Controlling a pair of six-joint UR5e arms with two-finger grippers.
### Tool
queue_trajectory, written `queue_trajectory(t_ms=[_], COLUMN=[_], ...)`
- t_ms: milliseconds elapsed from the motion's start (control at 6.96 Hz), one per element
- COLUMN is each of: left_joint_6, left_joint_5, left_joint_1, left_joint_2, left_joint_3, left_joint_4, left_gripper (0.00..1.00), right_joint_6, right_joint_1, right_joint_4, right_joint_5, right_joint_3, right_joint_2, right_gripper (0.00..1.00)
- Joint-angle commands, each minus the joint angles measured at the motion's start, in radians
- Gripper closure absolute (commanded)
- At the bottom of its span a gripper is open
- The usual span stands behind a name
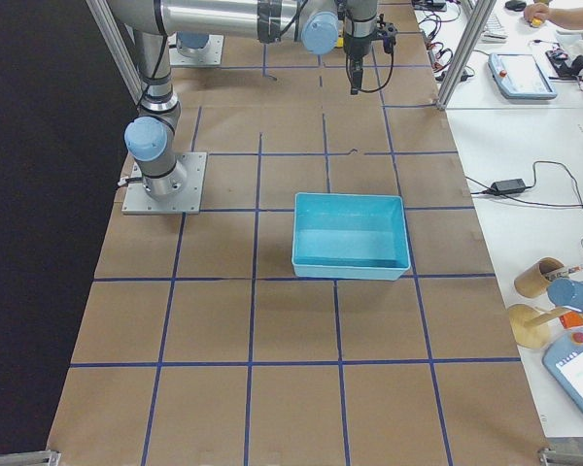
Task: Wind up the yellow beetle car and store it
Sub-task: 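Open the left gripper to release the car and lift away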
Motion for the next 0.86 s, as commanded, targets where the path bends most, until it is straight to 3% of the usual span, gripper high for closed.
queue_trajectory(t_ms=[0,287,718], left_joint_6=[-0.078,-0.524,-1.406], left_joint_5=[-0.005,0.003,0.001], left_joint_1=[-0.035,-0.148,-0.22], left_joint_2=[0.058,0.208,0.361], left_joint_3=[0.017,0.019,0.023], left_joint_4=[-0.066,-0.201,-0.295], left_gripper=[0.0,0.0,0.0], right_joint_6=[0.0,0.0,-0.001], right_joint_1=[0.0,0.0,0.0], right_joint_4=[0.0,0.0,-0.002], right_joint_5=[0.0,0.0,0.0], right_joint_3=[-0.001,-0.001,-0.001], right_joint_2=[0.002,0.002,0.005], right_gripper=[0.0,0.0,0.0])
